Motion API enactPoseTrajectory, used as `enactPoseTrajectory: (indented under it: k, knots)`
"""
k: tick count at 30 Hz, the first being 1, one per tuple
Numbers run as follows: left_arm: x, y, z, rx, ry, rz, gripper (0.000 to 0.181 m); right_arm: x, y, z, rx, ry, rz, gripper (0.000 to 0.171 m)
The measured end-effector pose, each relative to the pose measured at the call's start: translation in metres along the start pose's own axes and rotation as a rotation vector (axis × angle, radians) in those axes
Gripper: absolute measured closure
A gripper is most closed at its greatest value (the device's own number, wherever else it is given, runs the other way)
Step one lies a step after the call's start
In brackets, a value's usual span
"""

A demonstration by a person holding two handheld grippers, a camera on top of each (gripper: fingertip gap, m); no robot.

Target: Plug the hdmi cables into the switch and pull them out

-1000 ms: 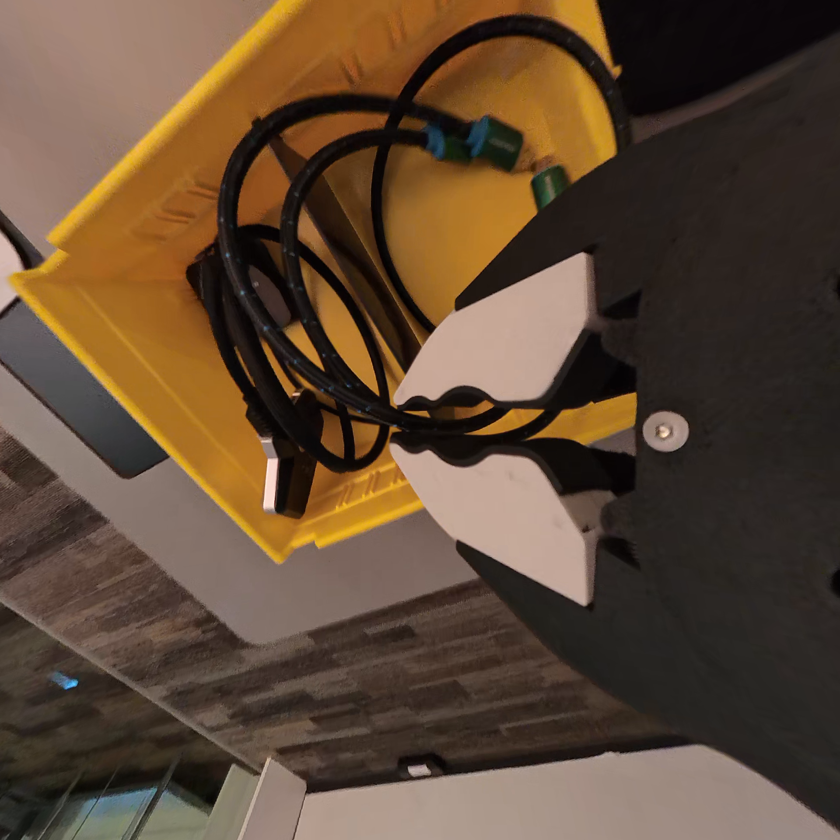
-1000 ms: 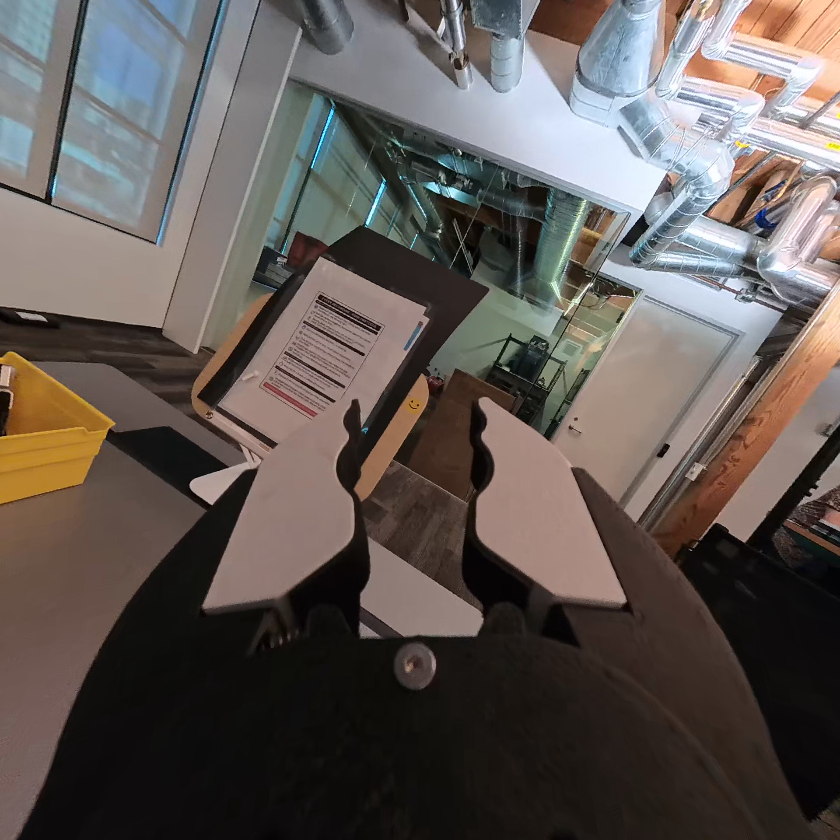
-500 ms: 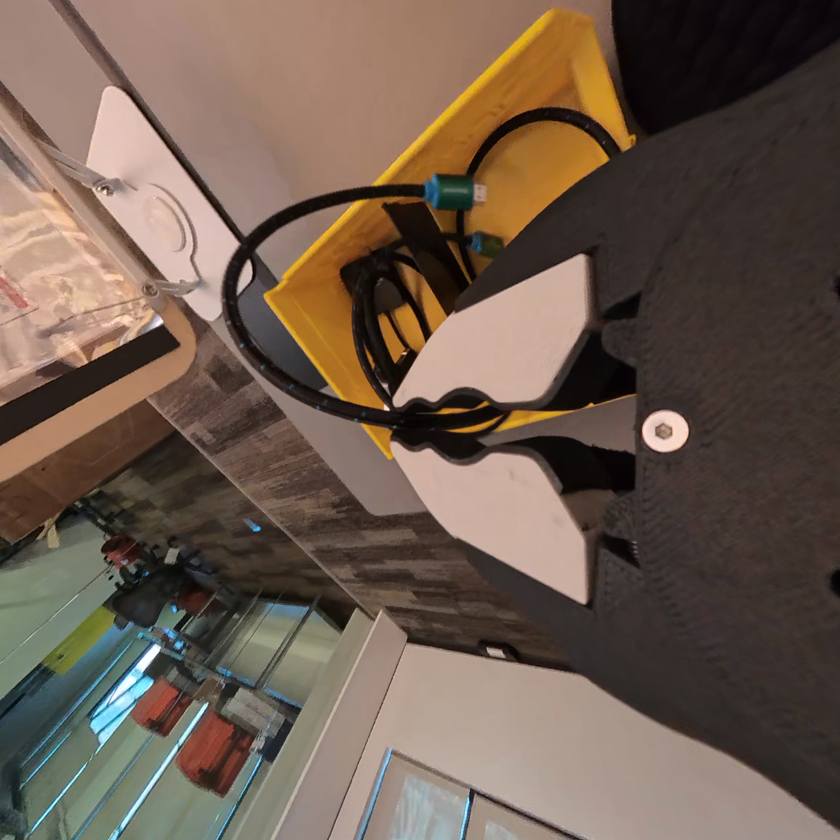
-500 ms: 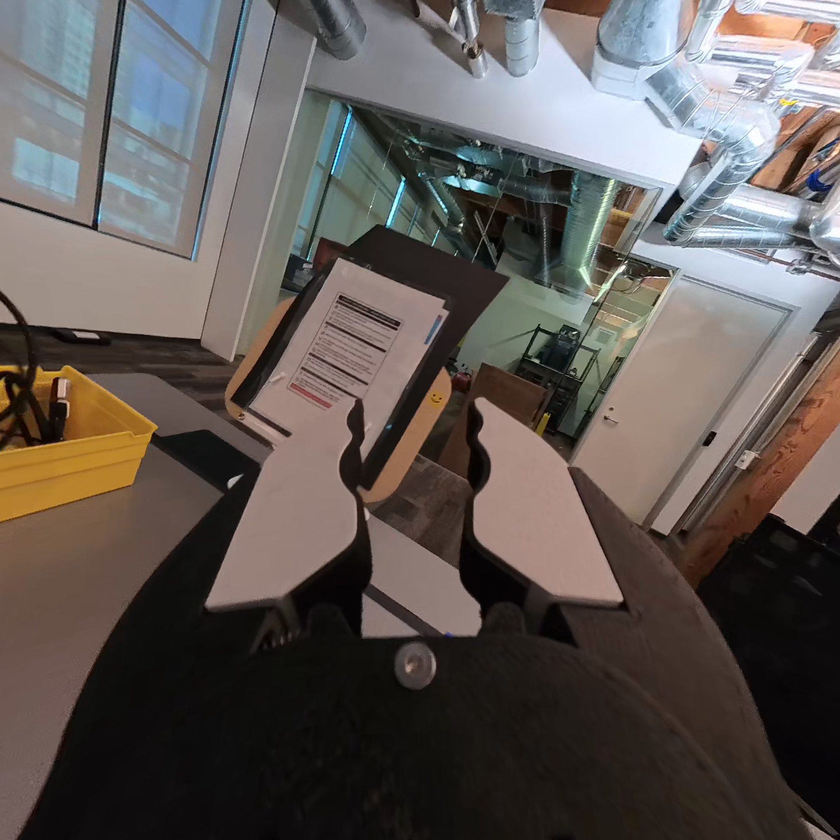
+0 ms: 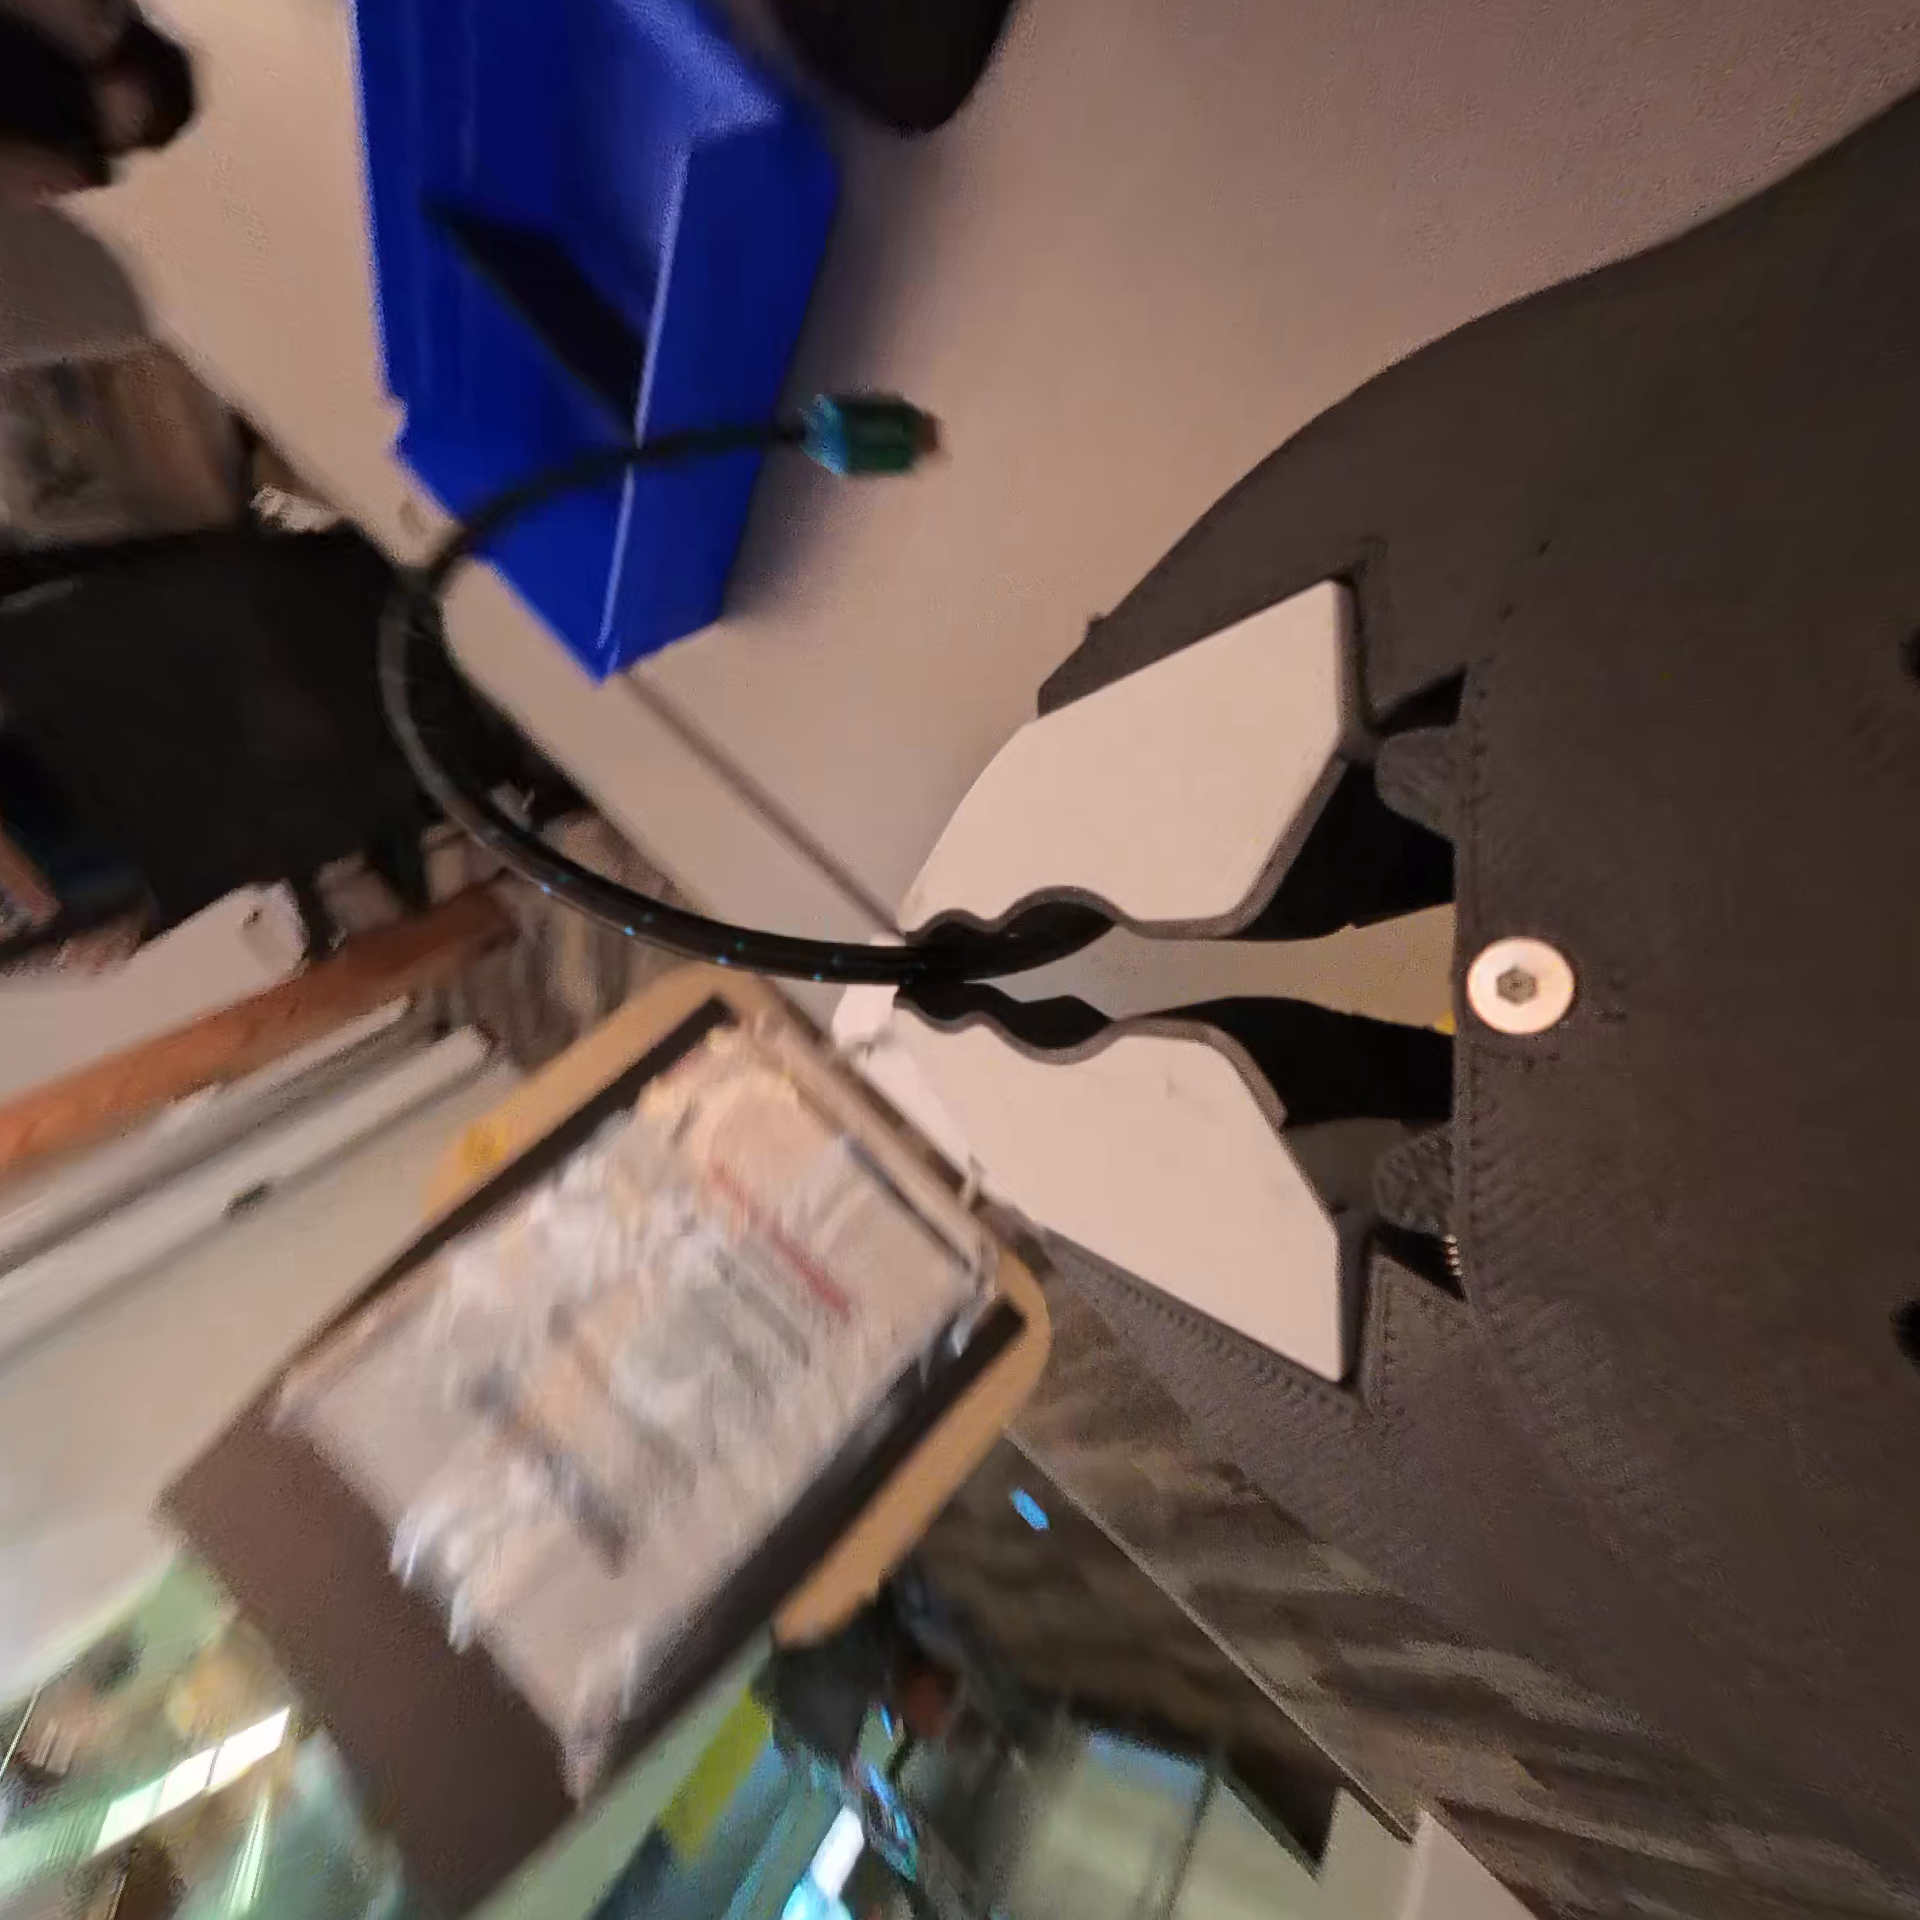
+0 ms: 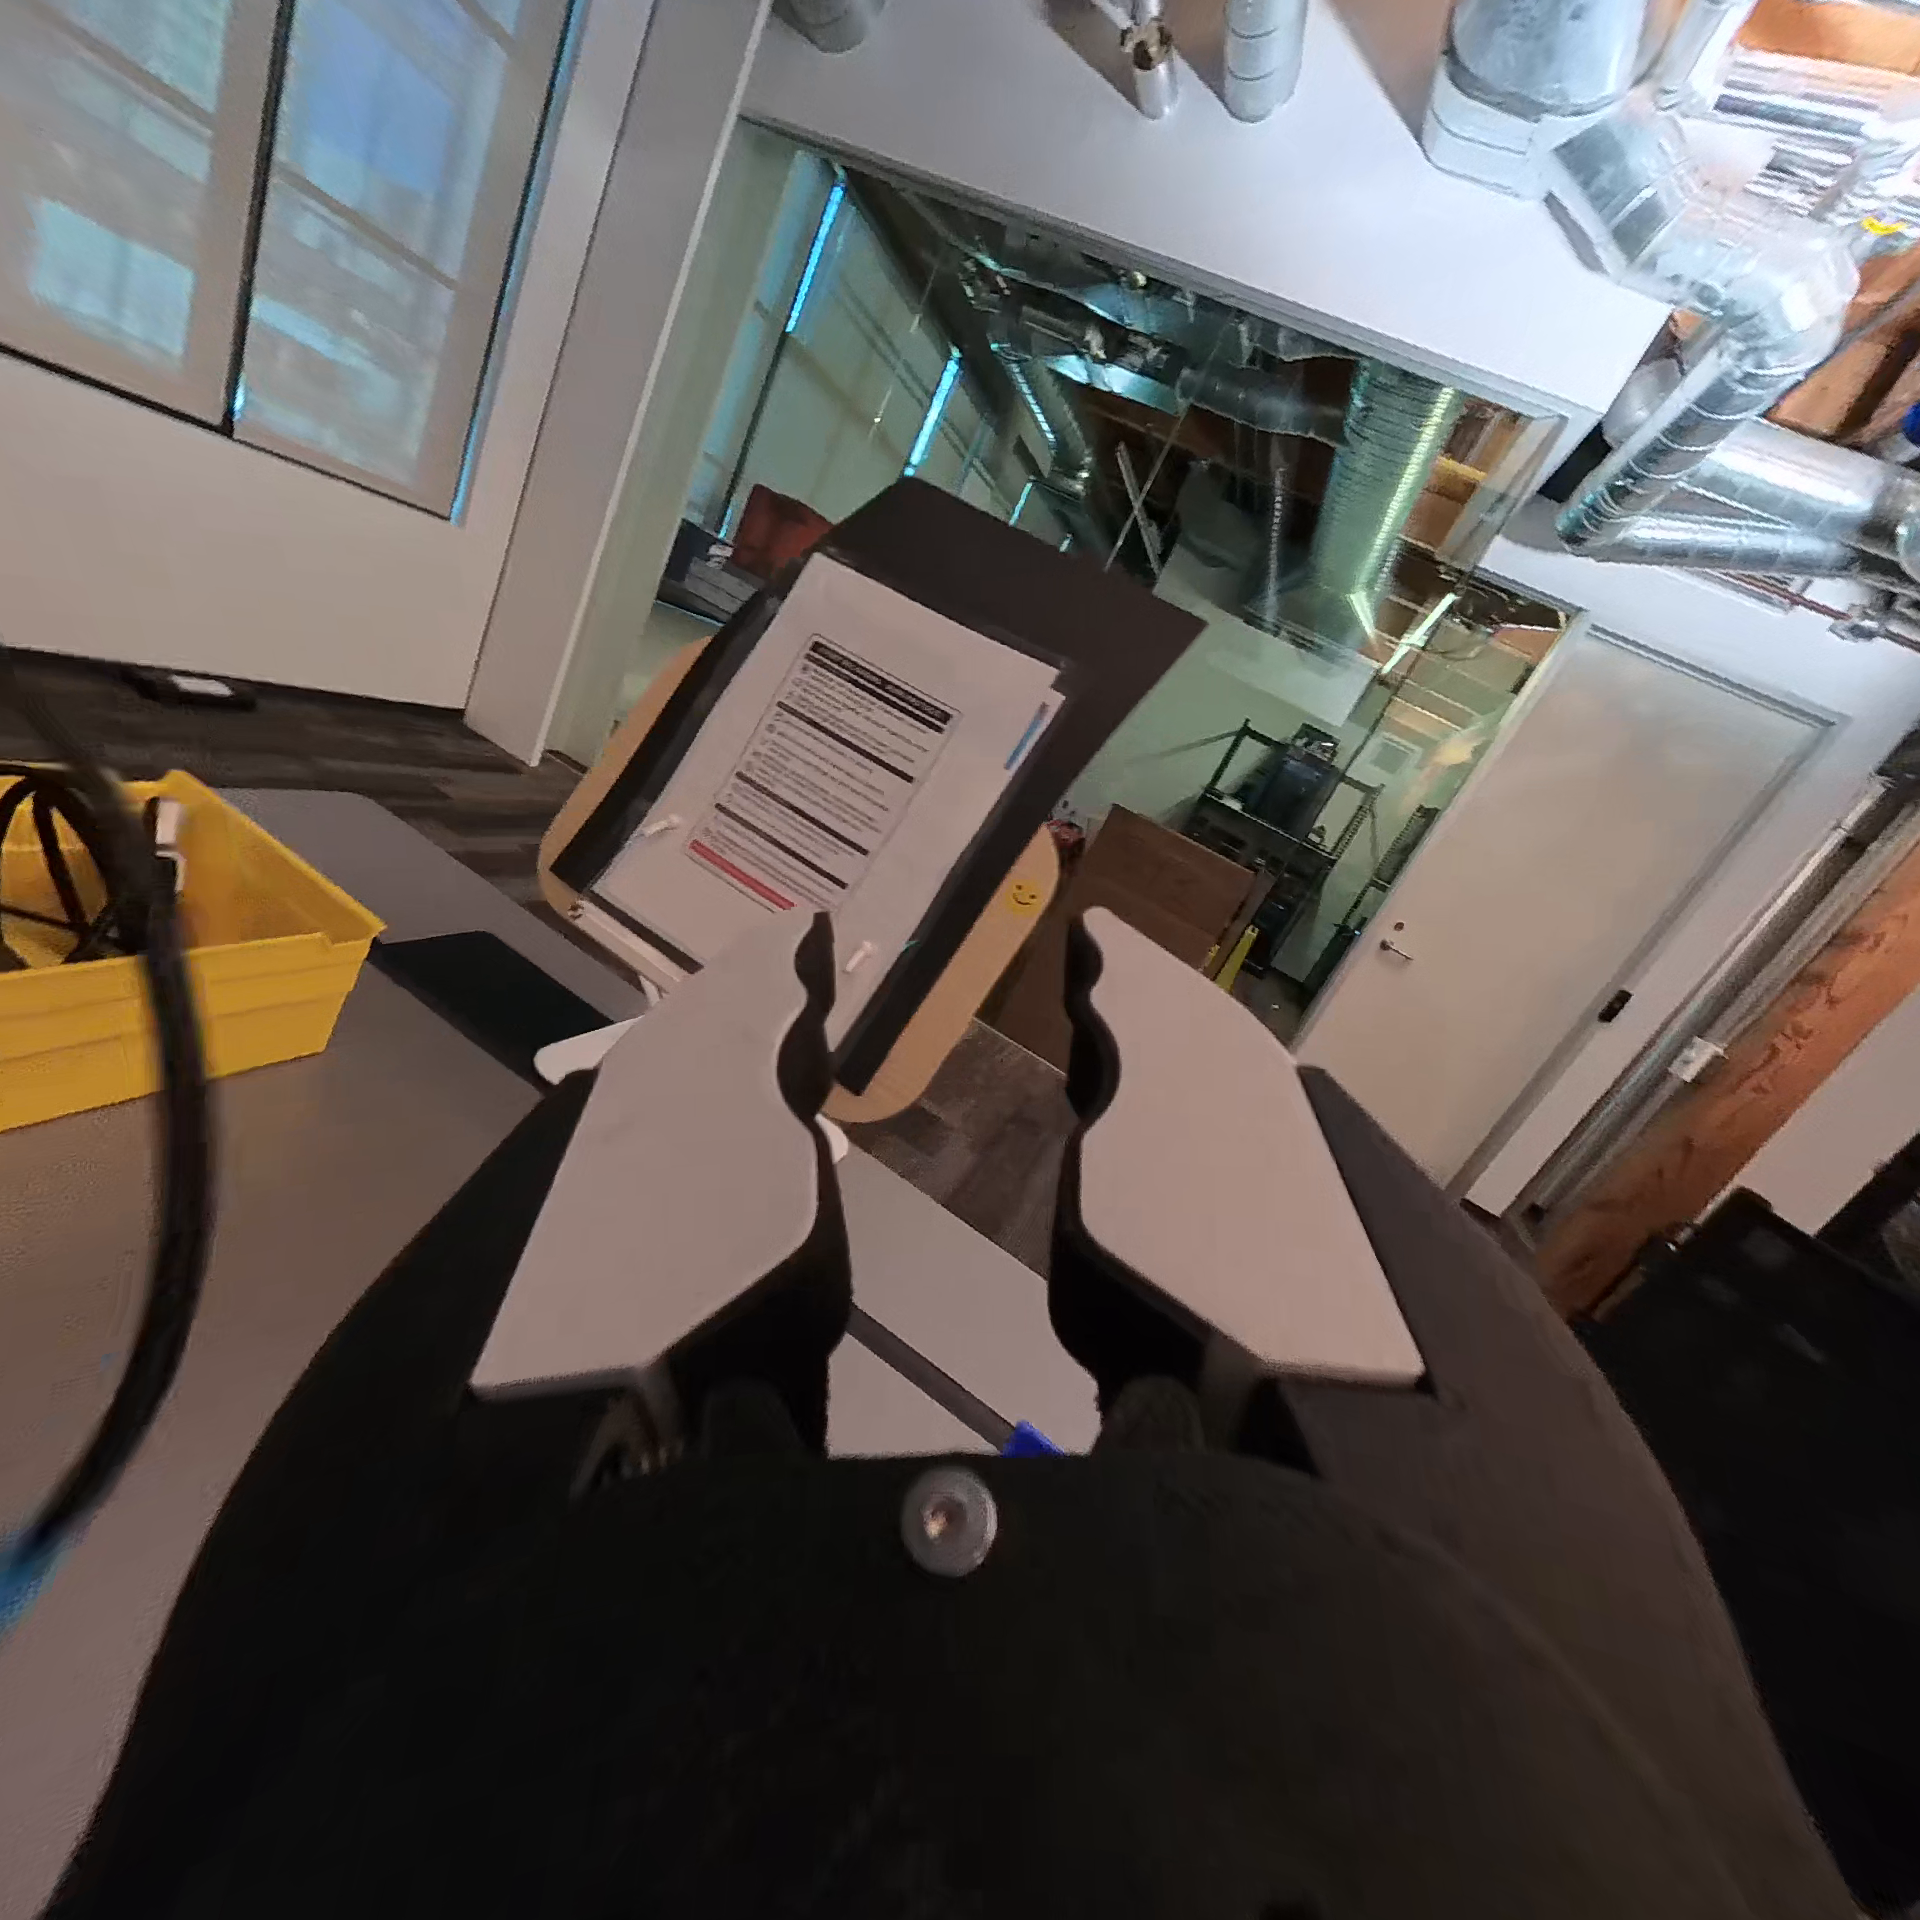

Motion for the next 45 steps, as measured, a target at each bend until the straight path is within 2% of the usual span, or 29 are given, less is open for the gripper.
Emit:
enactPoseTrajectory:
  k: [4,7,9,11,14,16,17,18,20,22,24,26,27,29,31,32,35,37,39,41,43,45]
  knots:
    - [-0.066,0.091,0.018,0.162,0.118,0.132,0.175,-0.019,-0.019,0.002,-0.018,0.029,0.047,0.129]
    - [-0.085,0.147,0.048,0.309,0.141,0.131,0.175,-0.027,-0.028,0.002,-0.033,0.043,0.065,0.13]
    - [-0.09,0.167,0.064,0.372,0.147,0.151,0.174,-0.029,-0.029,0.003,-0.035,0.051,0.06,0.13]
    - [-0.103,0.181,0.076,0.44,0.083,0.286,0.174,-0.031,-0.027,0.005,-0.031,0.053,0.063,0.13]
    - [-0.125,0.2,0.083,0.44,-0.028,0.426,0.175,-0.03,-0.02,0.008,-0.014,0.054,0.057,0.13]
    - [-0.133,0.213,0.086,0.423,-0.007,0.408,0.173,-0.027,-0.016,0.008,-0.002,0.04,0.05,0.13]
    - [-0.131,0.216,0.085,0.406,0.025,0.354,0.161,-0.025,-0.014,0.009,0.007,0.029,0.051,0.13]
    - [-0.126,0.216,0.084,0.395,0.054,0.3,0.141,-0.024,-0.013,0.009,0.015,0.016,0.053,0.13]
    - [-0.115,0.206,0.077,0.368,0.053,0.293,0.128,-0.022,-0.012,0.009,0.026,-0.003,0.057,0.13]
    - [-0.097,0.187,0.065,0.321,-0.013,0.352,0.131,-0.022,-0.011,0.009,0.027,-0.01,0.057,0.13]
    - [-0.06,0.164,0.057,0.31,-0.034,0.361,0.135,-0.022,-0.01,0.01,0.026,-0.007,0.055,0.13]
    - [0.001,0.137,0.055,0.283,-0.068,0.199,0.132,-0.023,-0.01,0.011,0.03,-0.005,0.056,0.13]
    - [0.033,0.121,0.058,0.254,-0.081,0.097,0.137,-0.024,-0.01,0.012,0.033,-0.005,0.059,0.13]
    - [0.093,0.089,0.082,0.257,-0.074,-0.122,0.137,-0.026,-0.011,0.013,0.035,-0.002,0.064,0.13]
    - [0.146,0.064,0.125,0.355,-0.098,-0.323,0.137,-0.027,-0.011,0.014,0.037,0.006,0.066,0.13]
    - [0.167,0.055,0.15,0.422,-0.137,-0.366,0.135,-0.028,-0.011,0.015,0.038,0.009,0.067,0.13]
    - [0.199,0.044,0.228,0.625,-0.308,-0.33,0.128,-0.028,-0.01,0.017,0.043,0.015,0.066,0.13]
    - [0.206,0.043,0.265,0.679,-0.388,-0.272,0.13,-0.027,-0.009,0.017,0.046,0.011,0.066,0.13]
    - [0.207,0.048,0.282,0.612,-0.441,-0.221,0.142,-0.026,-0.009,0.017,0.051,0.007,0.064,0.13]
    - [0.207,0.051,0.293,0.571,-0.512,-0.157,0.145,-0.026,-0.007,0.018,0.056,0.005,0.063,0.13]
    - [0.207,0.053,0.303,0.589,-0.558,-0.127,0.145,-0.026,-0.006,0.02,0.063,0.004,0.063,0.13]
    - [0.204,0.055,0.31,0.635,-0.542,-0.115,0.157,-0.027,-0.006,0.021,0.066,0.005,0.067,0.13]
Point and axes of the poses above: each gripper's, where its closed fingertips meet, y out along the fingers, z out of its underside, x = y × z across the jaws, the point moved 5 cm from there along -y, back along the fingers, and after that the axes turned 10 degrees about x, right-handed, at the moved point
